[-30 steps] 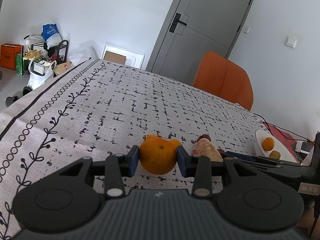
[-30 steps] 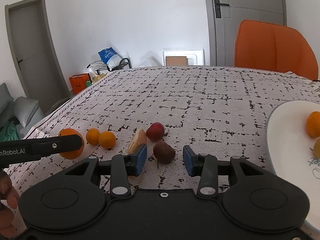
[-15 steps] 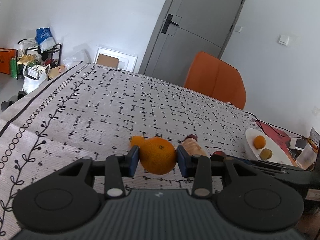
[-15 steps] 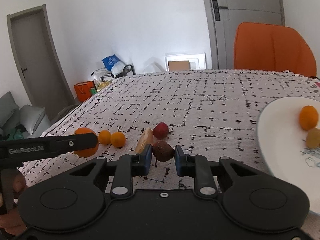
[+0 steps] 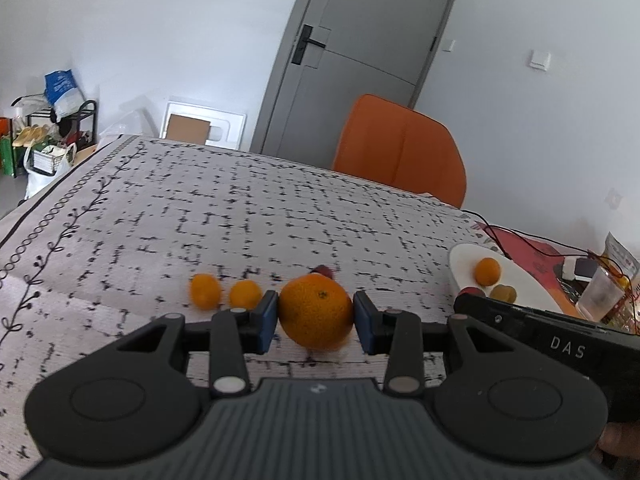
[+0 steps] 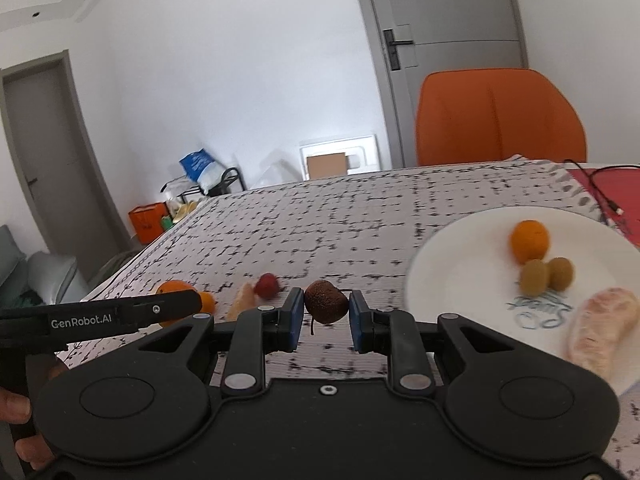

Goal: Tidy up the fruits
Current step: 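Carry both fruits over the white bowl and open both tools to release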

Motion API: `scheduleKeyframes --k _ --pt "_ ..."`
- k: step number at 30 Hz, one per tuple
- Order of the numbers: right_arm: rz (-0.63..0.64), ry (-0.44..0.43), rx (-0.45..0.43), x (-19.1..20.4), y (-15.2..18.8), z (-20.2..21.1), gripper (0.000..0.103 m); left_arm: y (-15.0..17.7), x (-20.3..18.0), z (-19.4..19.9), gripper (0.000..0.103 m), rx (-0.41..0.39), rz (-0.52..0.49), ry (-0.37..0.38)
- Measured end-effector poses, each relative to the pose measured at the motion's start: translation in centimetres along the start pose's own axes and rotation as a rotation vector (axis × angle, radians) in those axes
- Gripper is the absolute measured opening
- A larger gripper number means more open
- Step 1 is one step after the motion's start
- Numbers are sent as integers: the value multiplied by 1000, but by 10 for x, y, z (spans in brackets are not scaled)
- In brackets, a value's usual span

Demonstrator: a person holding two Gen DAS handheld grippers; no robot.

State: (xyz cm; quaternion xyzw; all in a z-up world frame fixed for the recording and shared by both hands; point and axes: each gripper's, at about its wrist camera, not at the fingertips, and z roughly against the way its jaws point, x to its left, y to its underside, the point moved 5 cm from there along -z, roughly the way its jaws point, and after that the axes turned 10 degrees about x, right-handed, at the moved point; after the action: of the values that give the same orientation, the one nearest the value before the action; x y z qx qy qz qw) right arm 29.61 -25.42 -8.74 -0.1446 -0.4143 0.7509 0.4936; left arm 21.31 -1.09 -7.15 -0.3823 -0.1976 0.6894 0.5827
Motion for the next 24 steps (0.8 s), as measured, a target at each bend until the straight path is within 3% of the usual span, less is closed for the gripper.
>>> scheduleKeyframes --k 24 --pt "-142 67 -45 -76 28 37 23 1 -83 -22 39 21 -145 61"
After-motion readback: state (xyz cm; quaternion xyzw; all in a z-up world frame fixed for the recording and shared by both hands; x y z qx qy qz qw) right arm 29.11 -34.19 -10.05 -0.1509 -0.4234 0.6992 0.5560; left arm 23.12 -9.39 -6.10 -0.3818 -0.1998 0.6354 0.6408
